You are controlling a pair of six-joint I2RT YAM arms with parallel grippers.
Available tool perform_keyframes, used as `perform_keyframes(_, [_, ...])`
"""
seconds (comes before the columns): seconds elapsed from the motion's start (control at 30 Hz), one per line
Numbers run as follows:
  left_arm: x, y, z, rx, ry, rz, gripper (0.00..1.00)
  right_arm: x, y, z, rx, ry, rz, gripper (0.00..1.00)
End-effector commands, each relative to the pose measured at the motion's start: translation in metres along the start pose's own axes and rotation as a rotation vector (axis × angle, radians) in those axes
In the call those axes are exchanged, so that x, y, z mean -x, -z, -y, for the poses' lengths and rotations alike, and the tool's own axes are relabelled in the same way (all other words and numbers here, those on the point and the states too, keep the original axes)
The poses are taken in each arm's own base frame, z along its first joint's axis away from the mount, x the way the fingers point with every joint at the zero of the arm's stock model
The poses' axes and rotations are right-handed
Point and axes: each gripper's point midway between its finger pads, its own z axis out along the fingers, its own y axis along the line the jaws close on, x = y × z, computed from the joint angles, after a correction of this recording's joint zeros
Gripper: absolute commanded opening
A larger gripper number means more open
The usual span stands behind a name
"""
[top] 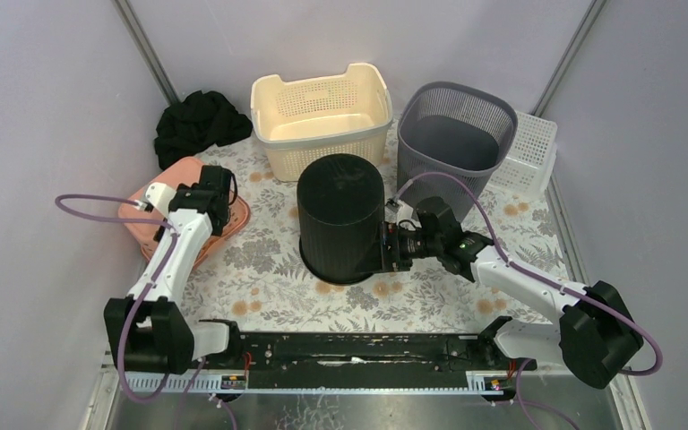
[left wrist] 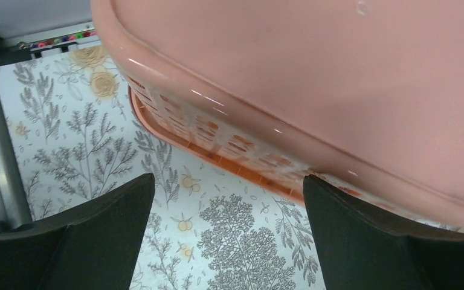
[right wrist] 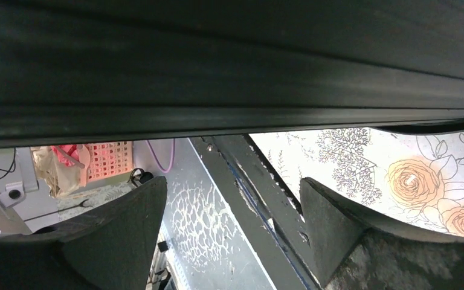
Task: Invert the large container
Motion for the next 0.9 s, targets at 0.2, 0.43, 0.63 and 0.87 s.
perform_keyframes(0.2, [0.01,-0.023,0.062,-0.168,-0.033,0.06,1.0,0.007,-0.004,-0.006,0.022,0.043,-0.018,0.87])
perform_keyframes(0.43, [-0.005,-0.037,0.109,-0.286,-0.104,0.034,1.0,0.008,-0.006,-0.001,0.002,0.035,-0.018,0.87])
perform_keyframes(0.63, [-0.021,-0.05,0.155,-0.363,-0.153,-0.014,0.99,0.011,-0.007,0.006,-0.039,0.026,-0.006,0.87])
perform_keyframes(0.87, [-0.017,-0.056,0.208,-0.474,-0.174,0.013,0.99,0.024,-0.004,0.008,-0.081,0.011,0.043,0.87])
